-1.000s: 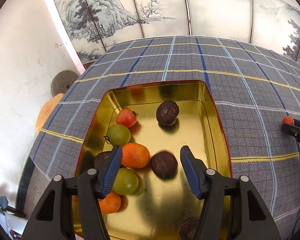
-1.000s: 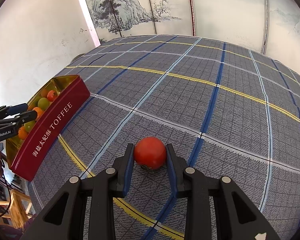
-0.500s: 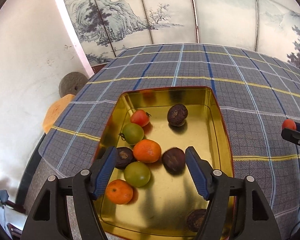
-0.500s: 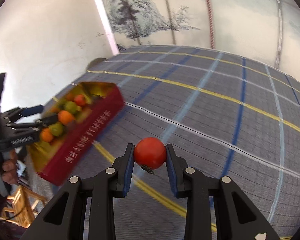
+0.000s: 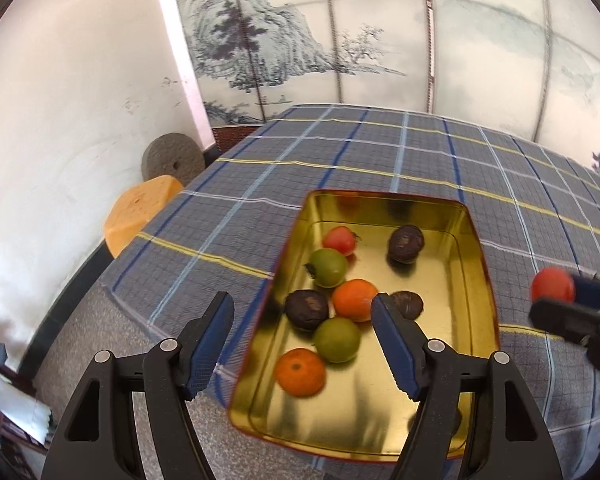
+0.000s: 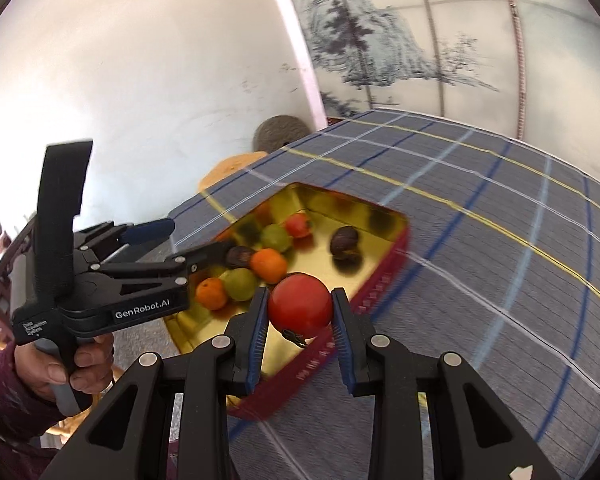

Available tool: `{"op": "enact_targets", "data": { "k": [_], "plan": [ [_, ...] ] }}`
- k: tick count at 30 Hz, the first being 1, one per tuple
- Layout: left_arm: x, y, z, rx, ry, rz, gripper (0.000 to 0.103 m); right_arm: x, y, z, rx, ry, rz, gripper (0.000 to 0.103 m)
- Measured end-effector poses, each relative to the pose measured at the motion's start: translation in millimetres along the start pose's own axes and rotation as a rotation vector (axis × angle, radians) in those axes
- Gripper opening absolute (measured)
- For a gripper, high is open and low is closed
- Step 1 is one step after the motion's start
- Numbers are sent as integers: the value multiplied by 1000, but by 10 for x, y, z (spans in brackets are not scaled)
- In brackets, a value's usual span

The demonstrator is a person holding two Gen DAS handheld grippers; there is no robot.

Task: Organize fruits
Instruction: 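Carry the red tomato into the tin and open the right tool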

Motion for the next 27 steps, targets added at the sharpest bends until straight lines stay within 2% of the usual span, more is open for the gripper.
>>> {"op": "enact_targets", "data": {
  "k": [16,27],
  "plan": [
    [380,-96,-56,-6,10,-71,72,395,-58,387,72,32,-53,29],
    [466,-200,46,26,9,-79,72,405,-80,503,94,26,-51,29]
  ]
}}
Point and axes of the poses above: each gripper's, at about its wrist camera, not at the fingertips, and z roughly the way its jaws point, x to its left, y to its top, the point moved 4 cm from there along z, roughly the way its jaws point, and after that the axes turned 2 degrees about -y, right-handed, at the moved point
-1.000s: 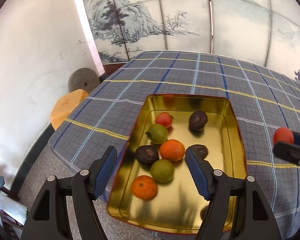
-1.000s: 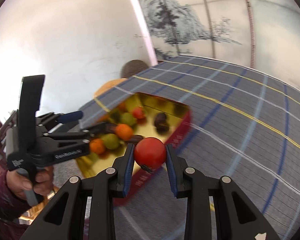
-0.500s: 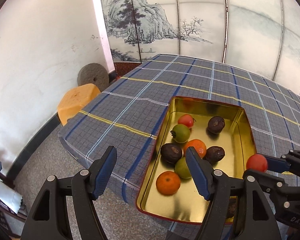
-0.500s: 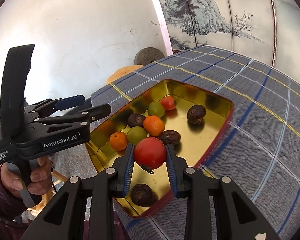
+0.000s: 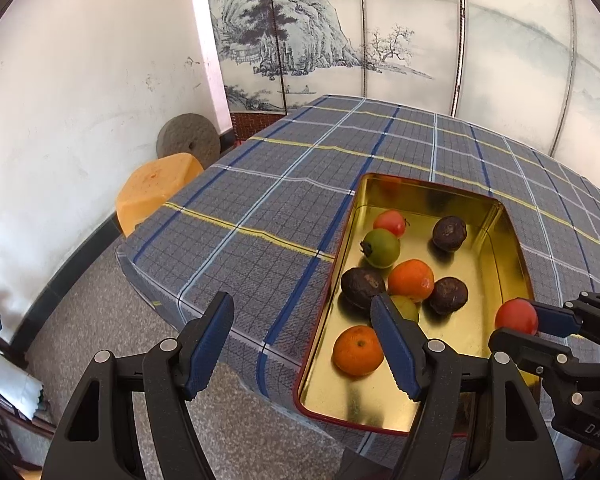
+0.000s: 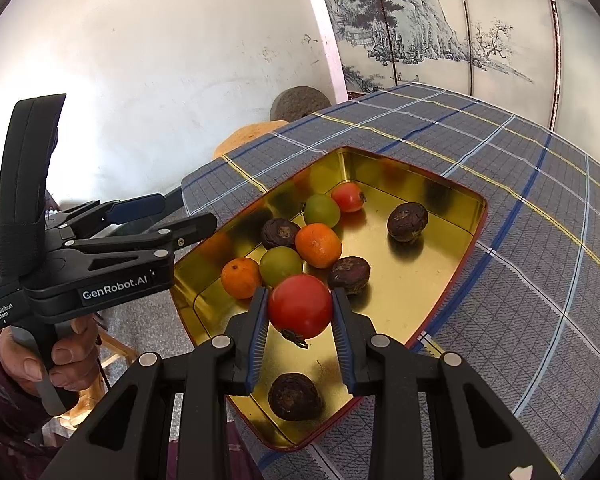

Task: Organize fruits
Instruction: 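Carry the red tomato into the tin and open the right tool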

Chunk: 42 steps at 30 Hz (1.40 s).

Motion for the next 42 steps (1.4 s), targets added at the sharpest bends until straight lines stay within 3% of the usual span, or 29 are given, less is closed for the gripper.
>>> {"op": "enact_targets", "data": {
  "k": [9,27,42],
  "plan": [
    [-15,19,-57,-33,20,27,72,68,20,104,19,4,-17,29],
    [17,9,-40,-21,4,24,72,106,58,293,47,5,-13,30],
    [-61,23,-120,-51,23,65,72,88,112,283,28,5,-1,30]
  ]
}}
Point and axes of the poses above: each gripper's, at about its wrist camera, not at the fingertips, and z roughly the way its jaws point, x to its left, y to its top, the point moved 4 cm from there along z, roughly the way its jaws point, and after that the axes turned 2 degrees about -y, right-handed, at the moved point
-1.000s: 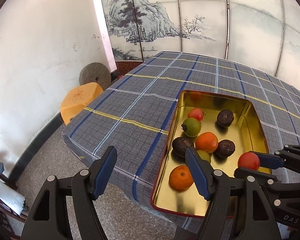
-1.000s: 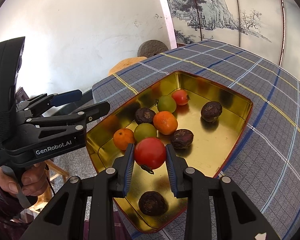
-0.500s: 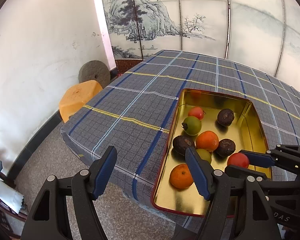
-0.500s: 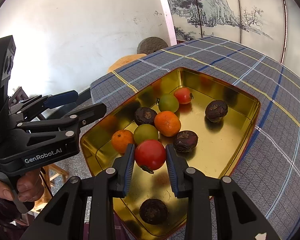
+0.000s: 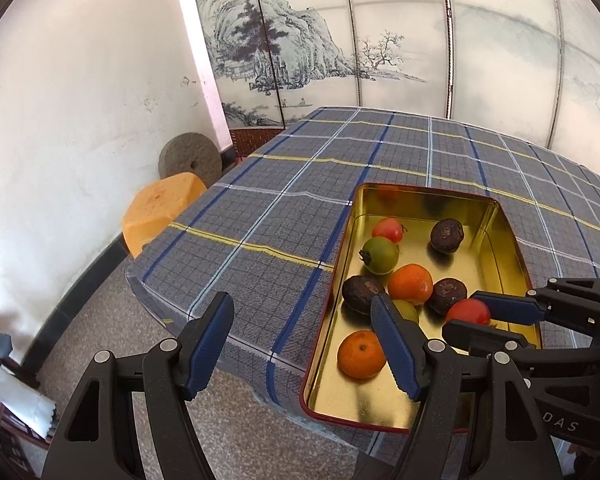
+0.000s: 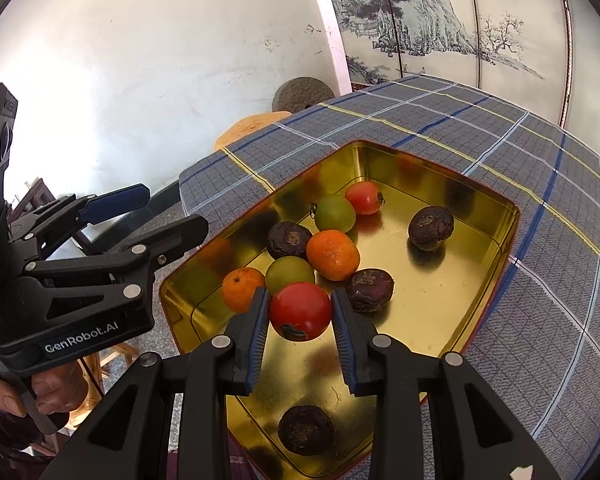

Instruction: Organize fruits

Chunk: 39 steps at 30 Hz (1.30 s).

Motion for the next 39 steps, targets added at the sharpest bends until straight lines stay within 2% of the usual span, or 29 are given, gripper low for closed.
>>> {"op": "enact_targets", "data": {
  "k": [9,12,15,17,19,21,25,31,34,39],
  "plan": [
    [-35,73,-145,-45,11,12,77,6,91,-232,-77,-12,-3,46],
    [-46,127,-228,-61,10,16,79,36,119,-384,-121,-39,-20,55],
    [-35,207,-389,-122,39,17,82,82,132,-622,-190,-85,-47,66],
    [-23,280,-543,-178,57,12,93,108,141,-800,-237,-119,-63,70],
    [-9,343,-666,-213,45,-1,99,113,147,-947,-276,-142,-69,77],
    [5,391,-788,-247,28,-17,99,117,145,-1098,-313,-162,-73,79],
    [-10,484,-1028,-310,9,-25,101,103,147,-1390,-376,-189,-72,91],
    [-103,544,-1368,-380,0,-6,103,82,124,-1690,-437,-213,-71,92],
    [-149,531,-1507,-392,27,-6,103,81,85,-1815,-460,-227,-74,95],
    [-227,514,-1661,-399,-5,-1,103,82,6,-1976,-485,-239,-73,96]
  ]
}}
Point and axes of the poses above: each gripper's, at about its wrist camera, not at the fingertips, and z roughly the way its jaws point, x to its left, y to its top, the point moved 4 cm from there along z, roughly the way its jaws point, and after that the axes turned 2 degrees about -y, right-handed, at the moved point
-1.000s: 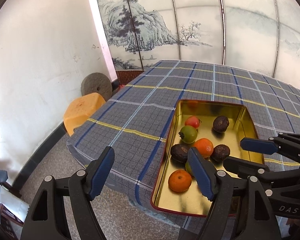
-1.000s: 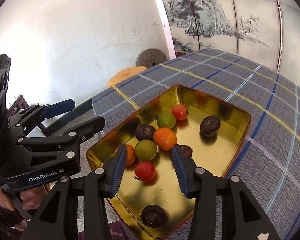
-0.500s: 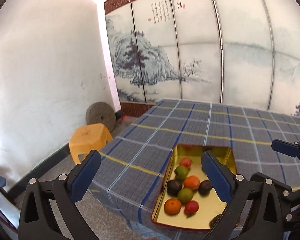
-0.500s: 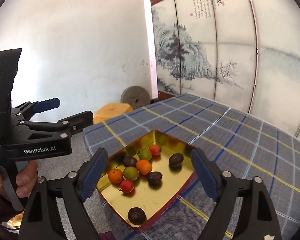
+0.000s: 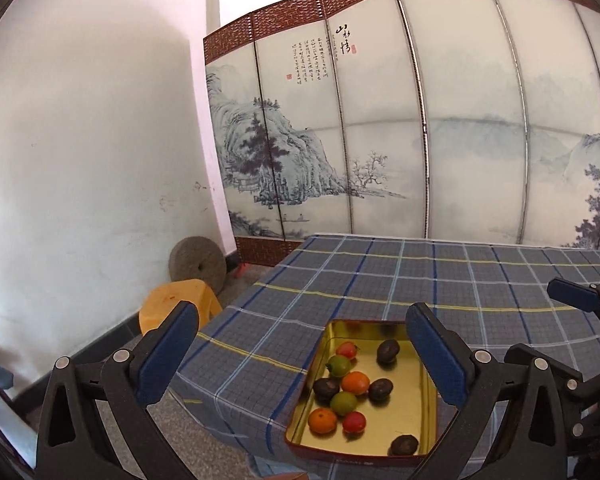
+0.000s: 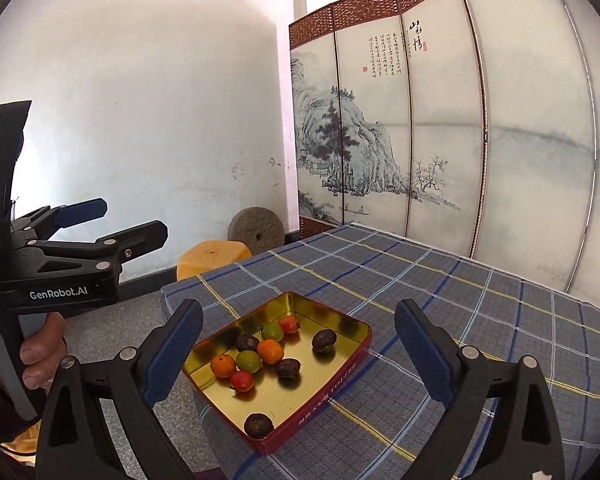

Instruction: Organize fruits

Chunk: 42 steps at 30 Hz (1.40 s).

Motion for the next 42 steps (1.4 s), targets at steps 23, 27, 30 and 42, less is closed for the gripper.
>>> {"op": "enact_targets", "data": {
  "k": [23,27,30,42],
  "plan": [
    [-69,-13,-151,11,-12,-6,103,-6,-55,-168,-22,-12,-5,102],
    [-71,-68,-138,23,-17,-4,103,-46,-81,-164,-15,-15,4,103],
    [-115,-86,-105,34,-17,9,103,-102,-106,-145,-9,-18,11,103],
    [-417,-101,254,114,-61,54,103,-1179,-627,55,135,-165,87,103]
  ]
}}
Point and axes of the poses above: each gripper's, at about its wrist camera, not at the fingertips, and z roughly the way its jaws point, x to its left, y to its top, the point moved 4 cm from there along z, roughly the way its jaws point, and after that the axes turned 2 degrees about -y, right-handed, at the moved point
